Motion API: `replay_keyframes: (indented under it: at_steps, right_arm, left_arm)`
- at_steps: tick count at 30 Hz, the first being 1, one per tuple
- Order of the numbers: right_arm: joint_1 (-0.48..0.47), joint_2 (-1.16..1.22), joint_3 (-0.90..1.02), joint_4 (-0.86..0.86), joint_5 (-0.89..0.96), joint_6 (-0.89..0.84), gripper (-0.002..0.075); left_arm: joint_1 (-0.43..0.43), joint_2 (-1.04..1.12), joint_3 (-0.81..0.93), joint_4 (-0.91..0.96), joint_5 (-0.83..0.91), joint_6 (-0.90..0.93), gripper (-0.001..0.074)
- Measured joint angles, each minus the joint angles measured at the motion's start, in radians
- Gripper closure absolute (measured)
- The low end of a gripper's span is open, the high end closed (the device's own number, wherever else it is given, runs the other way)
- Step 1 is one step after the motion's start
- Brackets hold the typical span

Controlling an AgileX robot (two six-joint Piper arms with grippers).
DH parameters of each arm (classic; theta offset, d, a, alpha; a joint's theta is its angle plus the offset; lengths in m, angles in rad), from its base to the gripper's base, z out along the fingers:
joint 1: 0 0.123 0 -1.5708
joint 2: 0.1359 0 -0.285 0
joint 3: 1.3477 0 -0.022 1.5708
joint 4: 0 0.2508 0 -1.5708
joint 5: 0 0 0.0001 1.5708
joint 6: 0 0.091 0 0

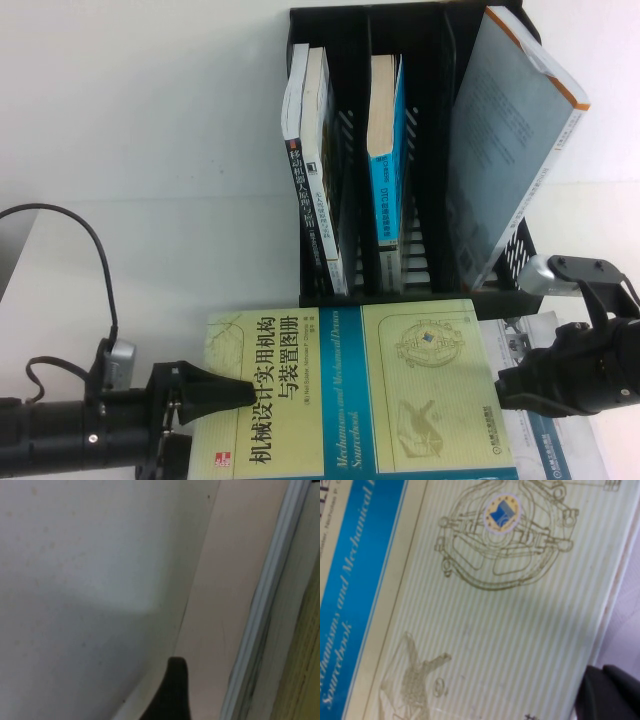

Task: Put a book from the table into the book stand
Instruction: Pick up the book with your left arm

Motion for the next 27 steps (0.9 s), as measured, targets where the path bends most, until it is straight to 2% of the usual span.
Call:
replay_keyframes:
  at_steps: [7,10,12,15,27]
  right_arm:
    - [0.0,0.0,0.0,0.013,0.002,-0.009,0.0727]
    - [0.0,0.0,0.0,0.016,0.002,-0.011,0.0727]
    - [0.0,0.0,0.0,0.017,0.002,-0.013,0.0727]
    - [0.0,0.0,0.0,0.017,0.003,-0.019,0.0727]
    - [0.0,-0.015,0.0,-0.029,0.019,-0.035,0.0727]
  left_arm:
    - [-0.07,0.0,0.0,-0.031,-0.002,0.008,0.0088]
    - [-0.081,0.0,0.0,-0.037,-0.002,0.008,0.0118]
    - [-0.081,0.0,0.0,-0.044,0.006,0.008,0.019]
    - [-0.081,0.0,-0.001,-0.052,0.037,0.013,0.0369]
    - [-0.077,-0.045,-0.001,-0.029,0.017,0.006,0.037]
